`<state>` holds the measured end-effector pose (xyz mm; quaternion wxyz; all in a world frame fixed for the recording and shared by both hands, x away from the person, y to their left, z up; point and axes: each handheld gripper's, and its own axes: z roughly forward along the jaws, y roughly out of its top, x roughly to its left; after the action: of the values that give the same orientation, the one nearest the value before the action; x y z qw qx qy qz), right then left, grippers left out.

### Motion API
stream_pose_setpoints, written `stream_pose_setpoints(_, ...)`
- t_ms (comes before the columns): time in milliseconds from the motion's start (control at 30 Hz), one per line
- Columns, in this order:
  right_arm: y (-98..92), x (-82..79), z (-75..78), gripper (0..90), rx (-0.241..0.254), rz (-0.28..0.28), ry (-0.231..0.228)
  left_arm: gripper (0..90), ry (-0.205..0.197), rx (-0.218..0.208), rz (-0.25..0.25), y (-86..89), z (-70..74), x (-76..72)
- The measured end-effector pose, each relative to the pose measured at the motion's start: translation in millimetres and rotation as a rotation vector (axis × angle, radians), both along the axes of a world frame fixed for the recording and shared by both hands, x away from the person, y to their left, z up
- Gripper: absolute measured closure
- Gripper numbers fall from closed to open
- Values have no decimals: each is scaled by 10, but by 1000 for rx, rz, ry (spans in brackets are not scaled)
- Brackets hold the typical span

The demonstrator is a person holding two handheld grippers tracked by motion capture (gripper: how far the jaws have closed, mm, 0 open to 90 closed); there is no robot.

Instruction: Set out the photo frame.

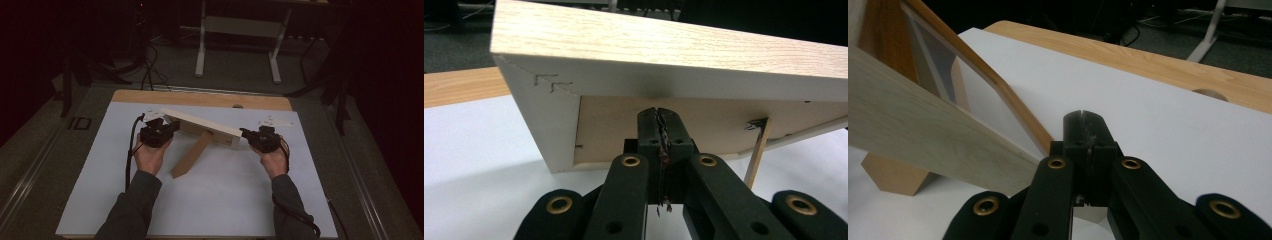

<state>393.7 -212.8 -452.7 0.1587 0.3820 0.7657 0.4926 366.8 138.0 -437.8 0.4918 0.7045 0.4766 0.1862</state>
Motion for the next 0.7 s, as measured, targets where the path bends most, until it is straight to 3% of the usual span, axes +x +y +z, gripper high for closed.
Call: stream_pose_setpoints(700,49,2,9,899,1,51,14,900,4,4,-2,-51,29,34)
